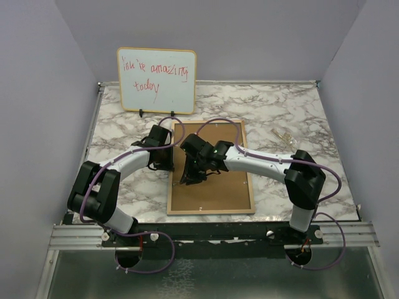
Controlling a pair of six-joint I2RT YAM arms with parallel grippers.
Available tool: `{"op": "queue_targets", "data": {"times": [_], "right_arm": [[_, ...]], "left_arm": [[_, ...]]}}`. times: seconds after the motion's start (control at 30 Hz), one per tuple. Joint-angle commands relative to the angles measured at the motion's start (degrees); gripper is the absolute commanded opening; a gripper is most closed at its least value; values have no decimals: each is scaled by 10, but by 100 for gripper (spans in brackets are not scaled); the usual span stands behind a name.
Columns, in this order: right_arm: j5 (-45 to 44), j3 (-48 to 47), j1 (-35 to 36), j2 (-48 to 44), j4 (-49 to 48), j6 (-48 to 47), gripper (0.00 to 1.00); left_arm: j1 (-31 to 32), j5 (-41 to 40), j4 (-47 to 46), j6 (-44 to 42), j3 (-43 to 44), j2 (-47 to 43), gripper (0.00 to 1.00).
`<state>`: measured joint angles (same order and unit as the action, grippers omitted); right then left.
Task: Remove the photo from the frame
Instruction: Release the photo frame item from the photo frame.
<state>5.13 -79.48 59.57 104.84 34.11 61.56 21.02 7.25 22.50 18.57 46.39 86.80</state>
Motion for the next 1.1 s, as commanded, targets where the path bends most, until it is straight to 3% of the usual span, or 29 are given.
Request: {"op": "queue_targets", "data": {"times": [0.0, 0.33, 1.07], "right_arm": [[1, 8, 5, -1, 31, 0, 0], [13, -39, 5, 29, 40, -28, 0], [19, -21, 8, 29, 51, -35, 0]], "left_arm": [[0, -22, 12, -20, 3, 11, 4], [0, -24, 14, -20, 4, 11, 4], [0, -22, 14, -21, 5, 14, 4]]}}
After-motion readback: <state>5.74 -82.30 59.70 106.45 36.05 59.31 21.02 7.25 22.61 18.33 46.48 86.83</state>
